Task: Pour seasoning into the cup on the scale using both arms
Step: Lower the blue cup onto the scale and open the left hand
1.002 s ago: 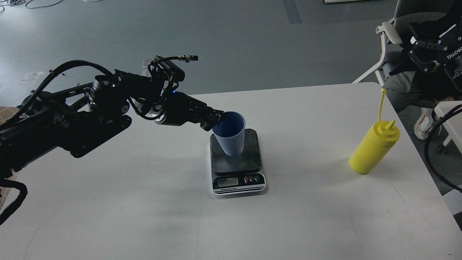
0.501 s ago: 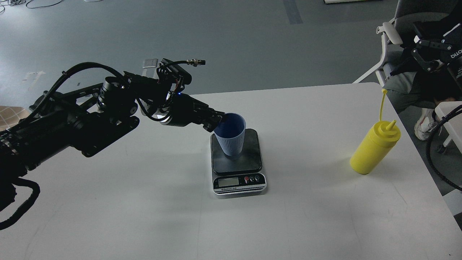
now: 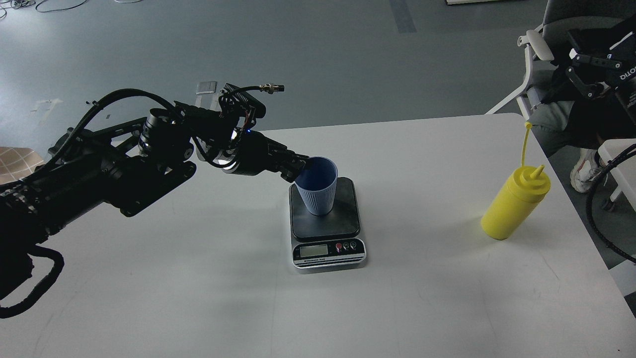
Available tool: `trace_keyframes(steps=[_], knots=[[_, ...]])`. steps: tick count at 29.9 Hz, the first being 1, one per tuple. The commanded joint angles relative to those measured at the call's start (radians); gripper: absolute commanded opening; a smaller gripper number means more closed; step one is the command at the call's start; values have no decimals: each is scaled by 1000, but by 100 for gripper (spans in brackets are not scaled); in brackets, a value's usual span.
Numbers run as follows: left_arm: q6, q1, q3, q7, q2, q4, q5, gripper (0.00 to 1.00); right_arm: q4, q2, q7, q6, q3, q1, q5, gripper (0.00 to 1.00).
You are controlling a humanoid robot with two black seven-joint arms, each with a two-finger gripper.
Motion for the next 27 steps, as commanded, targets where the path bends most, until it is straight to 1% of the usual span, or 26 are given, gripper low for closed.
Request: trace_keyframes(steps=[1, 7, 8, 9, 10, 11, 12, 13, 14, 15, 16, 17, 19, 22, 23, 25, 27], knots=[[3, 1, 0, 0, -9, 5, 0, 0, -1, -2, 0, 0, 0, 0, 1, 99], [3, -4, -2, 0, -11, 14, -4, 0, -2, -2, 0, 0, 0, 0, 0, 99], [3, -2, -2, 0, -11, 14, -4, 2, -2, 0, 0, 0, 0, 0, 0, 99], [3, -2, -2, 0, -11, 14, -6, 6, -2, 0, -2, 0, 0, 0, 0, 99], [3, -2, -3, 0, -12, 14, -10, 20, -2, 0, -2, 0, 0, 0, 0, 99], [3, -2, -3, 0, -11, 14, -12, 26, -2, 0, 0, 0, 0, 0, 0, 99], [3, -2, -3, 0, -11, 14, -13, 35, -4, -2, 0, 0, 0, 2, 0, 99], [3, -2, -3, 0, -11, 14, -13, 40, -5, -2, 0, 0, 0, 2, 0, 99], [3, -2, -3, 0, -11, 14, -15, 47, -5, -2, -2, 0, 0, 2, -2, 100], [3, -2, -6, 0, -11, 14, -16, 63, -5, -2, -2, 0, 0, 2, -2, 99], [3, -2, -8, 0, -11, 12, -16, 67, -5, -2, -2, 0, 0, 2, -2, 99], [3, -2, -9, 0, -11, 12, -16, 67, -5, -2, -2, 0, 0, 2, -2, 99], [3, -1, -11, 0, -12, 11, -18, 72, -5, -2, -2, 0, 0, 2, -2, 100], [3, -1, -12, 0, -17, 12, -27, 75, -5, -2, -2, 0, 0, 2, -2, 99], [2, -2, -12, 0, -24, 12, -44, 80, -5, -2, -2, 0, 0, 2, -2, 100], [2, -7, -14, 0, -27, 12, -85, 85, -5, -2, -2, 0, 0, 2, -2, 100], [2, -10, -18, 0, -24, 12, -136, 93, -5, -2, -2, 0, 0, 0, -2, 100]])
